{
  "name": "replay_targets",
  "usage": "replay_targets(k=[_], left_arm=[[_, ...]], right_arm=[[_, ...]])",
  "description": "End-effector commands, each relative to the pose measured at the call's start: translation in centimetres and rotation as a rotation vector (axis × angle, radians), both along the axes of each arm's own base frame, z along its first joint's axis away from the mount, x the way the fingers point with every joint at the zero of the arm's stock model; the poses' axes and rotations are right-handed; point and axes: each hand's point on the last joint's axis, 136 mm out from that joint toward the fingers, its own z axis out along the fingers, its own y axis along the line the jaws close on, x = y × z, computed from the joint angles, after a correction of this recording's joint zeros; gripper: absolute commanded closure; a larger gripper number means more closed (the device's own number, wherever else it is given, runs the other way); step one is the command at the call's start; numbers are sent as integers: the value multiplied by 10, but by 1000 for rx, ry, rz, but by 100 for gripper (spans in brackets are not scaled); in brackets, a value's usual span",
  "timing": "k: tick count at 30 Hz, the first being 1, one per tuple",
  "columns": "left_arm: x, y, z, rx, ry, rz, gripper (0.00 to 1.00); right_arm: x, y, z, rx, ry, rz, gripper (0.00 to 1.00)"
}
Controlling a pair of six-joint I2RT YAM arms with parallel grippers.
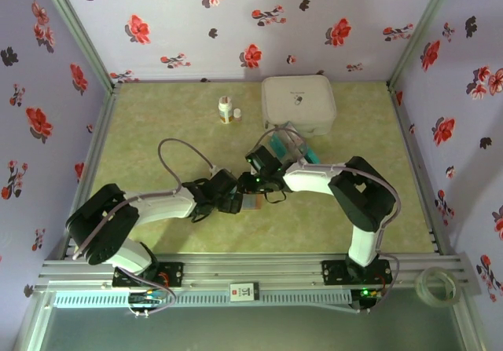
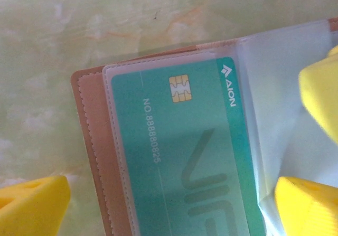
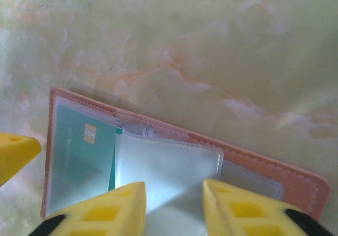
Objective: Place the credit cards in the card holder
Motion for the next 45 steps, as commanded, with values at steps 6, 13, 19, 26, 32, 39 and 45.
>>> replay_targets(k=[6, 13, 19, 26, 32, 39, 45], left_arm=[[-7, 15, -10, 53, 13, 28, 0], [-7, 14, -10, 52, 12, 27, 0], [-7, 14, -10, 47, 10, 30, 0], [-7, 14, -9, 44, 9, 31, 0], [-6, 13, -3, 28, -3, 33, 0], [0, 15, 27, -27, -64, 65, 0], [4, 45, 61, -96, -129, 193, 0]], right_arm=[[4, -15, 9, -2, -25, -64, 57], [-1, -9, -2, 19, 16, -51, 57], [-2, -2, -3, 35, 31, -29, 61], [-3, 7, 3, 64, 31, -4, 65], [-3, 14, 14, 95, 21, 8, 66], [-8, 26, 34, 147, 19, 27, 63], [-17, 44, 52, 171, 5, 58, 50]])
